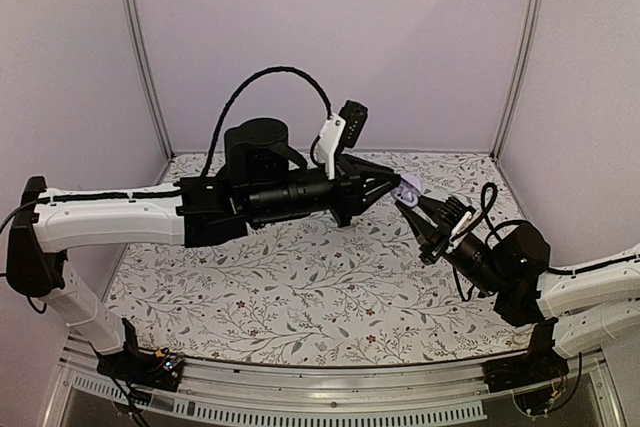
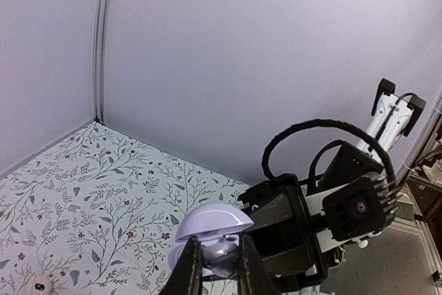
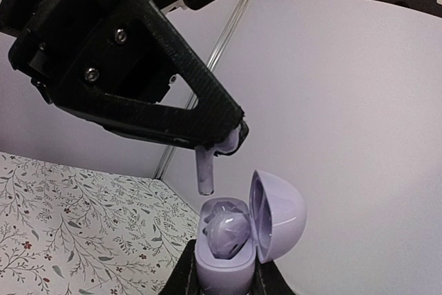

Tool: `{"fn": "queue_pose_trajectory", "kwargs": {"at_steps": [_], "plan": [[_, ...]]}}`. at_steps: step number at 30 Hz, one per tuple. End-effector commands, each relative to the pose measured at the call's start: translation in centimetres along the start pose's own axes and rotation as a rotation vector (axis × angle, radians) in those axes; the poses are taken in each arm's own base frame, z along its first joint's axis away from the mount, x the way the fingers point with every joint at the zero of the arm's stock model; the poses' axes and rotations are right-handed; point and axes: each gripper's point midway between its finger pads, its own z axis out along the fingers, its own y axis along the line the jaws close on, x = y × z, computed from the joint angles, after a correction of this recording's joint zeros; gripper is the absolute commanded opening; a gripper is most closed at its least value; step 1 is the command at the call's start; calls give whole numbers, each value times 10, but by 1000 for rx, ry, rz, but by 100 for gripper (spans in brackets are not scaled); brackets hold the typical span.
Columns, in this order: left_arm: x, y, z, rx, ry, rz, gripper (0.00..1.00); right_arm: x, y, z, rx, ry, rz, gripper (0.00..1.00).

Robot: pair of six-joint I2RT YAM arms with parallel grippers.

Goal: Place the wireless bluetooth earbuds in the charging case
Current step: Insert the left earbud into the left side groove of the charging case.

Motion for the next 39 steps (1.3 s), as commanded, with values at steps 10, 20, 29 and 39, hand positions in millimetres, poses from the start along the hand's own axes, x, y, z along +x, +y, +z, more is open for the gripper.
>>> {"fn": "queue_pose_trajectory", "kwargs": {"at_steps": [10, 20, 29, 39], "plan": [[5, -5, 7, -2, 18, 16, 6, -7, 0, 4, 11, -11, 28, 0], [12, -2, 9, -10, 42, 16, 5, -5, 0, 5, 14, -3, 37, 0], [18, 2, 13, -35, 65, 23, 5, -4, 0, 5, 12, -2, 39, 0], [26, 4, 16, -50, 88, 26, 7, -5, -3, 6, 31, -2, 46, 0]]}}
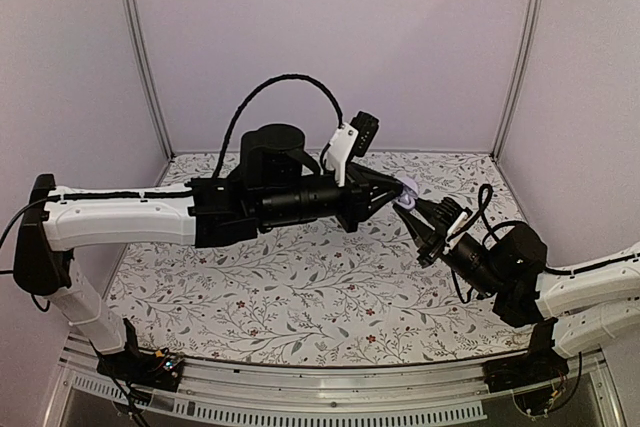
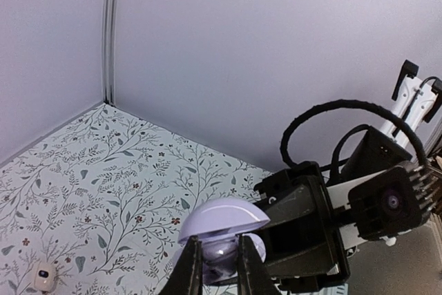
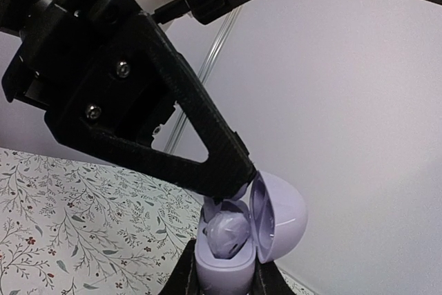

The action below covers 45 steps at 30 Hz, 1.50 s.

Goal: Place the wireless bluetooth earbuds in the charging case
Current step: Insert the left earbud into the left side groove of the charging case.

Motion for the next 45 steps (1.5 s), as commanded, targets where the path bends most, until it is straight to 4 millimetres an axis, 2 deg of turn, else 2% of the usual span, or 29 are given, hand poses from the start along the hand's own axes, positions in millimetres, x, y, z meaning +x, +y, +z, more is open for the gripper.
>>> {"fn": "queue_pose_trajectory", "kwargs": {"at_steps": [1, 6, 12, 18, 23, 32, 36, 41, 45], "plan": [[5, -5, 5, -11, 23, 20, 8, -14, -9, 5, 48, -34, 32, 0], [10, -6, 9, -30, 47, 33, 13, -16, -11, 6, 54, -43, 53, 0], [7, -1, 9, -77, 42, 41, 19, -17, -10, 4, 49, -47, 69, 0], [-3, -4, 4, -72, 25, 39, 30, -13, -9, 2, 44, -41, 94, 0], [-11, -9, -1, -50, 10, 45, 34, -11, -8, 1, 44, -36, 123, 0], [-21, -21, -18, 19, -31, 34, 44, -6, -7, -2, 42, -26, 143, 0], [-28, -18, -28, 12, -52, 29, 47, -6, -5, -2, 31, -26, 149, 0], [-31, -4, -40, -24, -55, 22, 50, -9, -1, -5, 0, -37, 159, 0], [-26, -1, -43, -21, -22, 35, 51, -16, 16, -8, -111, -63, 169, 0]]}}
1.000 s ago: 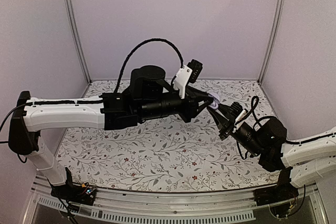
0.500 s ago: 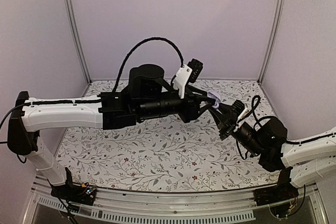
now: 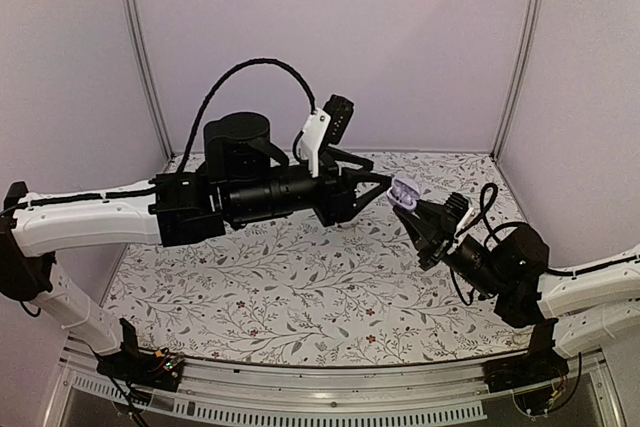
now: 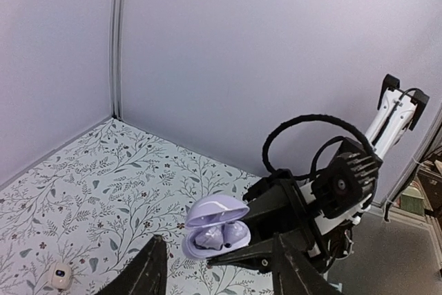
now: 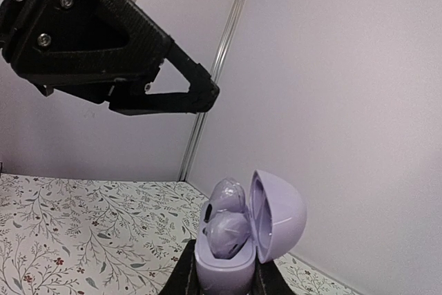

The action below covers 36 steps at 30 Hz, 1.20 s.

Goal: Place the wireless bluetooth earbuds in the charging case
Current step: Insert the left earbud into the left side groove of the charging case, then adjust the earbuds at the center of the board.

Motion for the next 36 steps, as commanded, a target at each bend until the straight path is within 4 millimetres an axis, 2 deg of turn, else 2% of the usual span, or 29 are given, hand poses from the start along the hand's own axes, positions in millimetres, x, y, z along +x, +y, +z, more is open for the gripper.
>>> {"fn": "queue_pose_trajectory", "kwargs": {"at_steps": [1, 4, 9, 11, 27, 36], "plan": [[5, 5, -5, 1, 36, 18, 51, -12, 21, -7, -136, -46, 34, 0], [9, 2, -2, 26, 75, 40, 51, -16, 35, -9, -221, -56, 55, 0], [11, -1, -1, 41, 97, 58, 49, -23, 45, -11, -303, -64, 97, 0], [21, 2, -2, 28, 135, 58, 48, -24, 47, -12, -317, -65, 104, 0], [45, 6, -1, 24, 218, 110, 44, -28, 39, -13, -320, -67, 154, 0], [46, 8, -6, 22, 237, 186, 49, -27, 40, -14, -355, -62, 193, 0]]}}
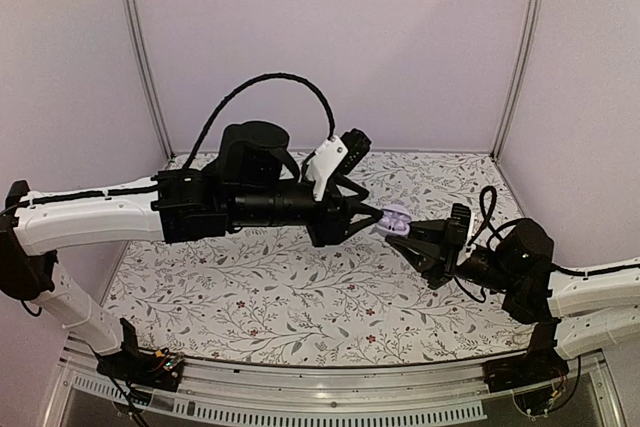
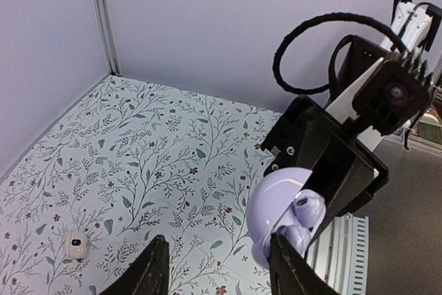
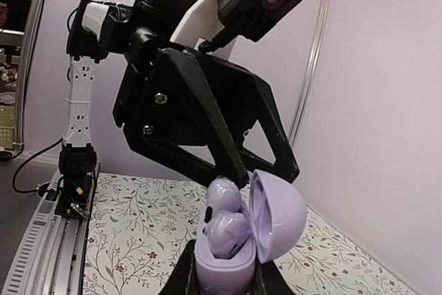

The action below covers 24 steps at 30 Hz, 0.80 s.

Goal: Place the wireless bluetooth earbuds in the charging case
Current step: Adjust the earbuds at the center of the board.

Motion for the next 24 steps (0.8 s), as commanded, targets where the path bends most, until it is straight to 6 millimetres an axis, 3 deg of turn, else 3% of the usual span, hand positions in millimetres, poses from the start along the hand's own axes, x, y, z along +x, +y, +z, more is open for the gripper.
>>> {"fn": "queue_pose_trajectory", "kwargs": {"at_steps": [1, 8, 13, 24], "plan": [[-2, 5, -4, -14, 21, 55, 49, -16, -1, 2, -19, -44, 26, 0], [-14, 35, -24, -137, -14, -11, 51, -16, 1, 0, -38, -43, 41, 0], [-25, 13, -40, 7, -105, -12, 53, -15, 2, -1, -45, -42, 43, 0], [-26, -6, -24, 139, -100, -58, 53, -13, 6, 2, -76, -31, 49, 0]]}}
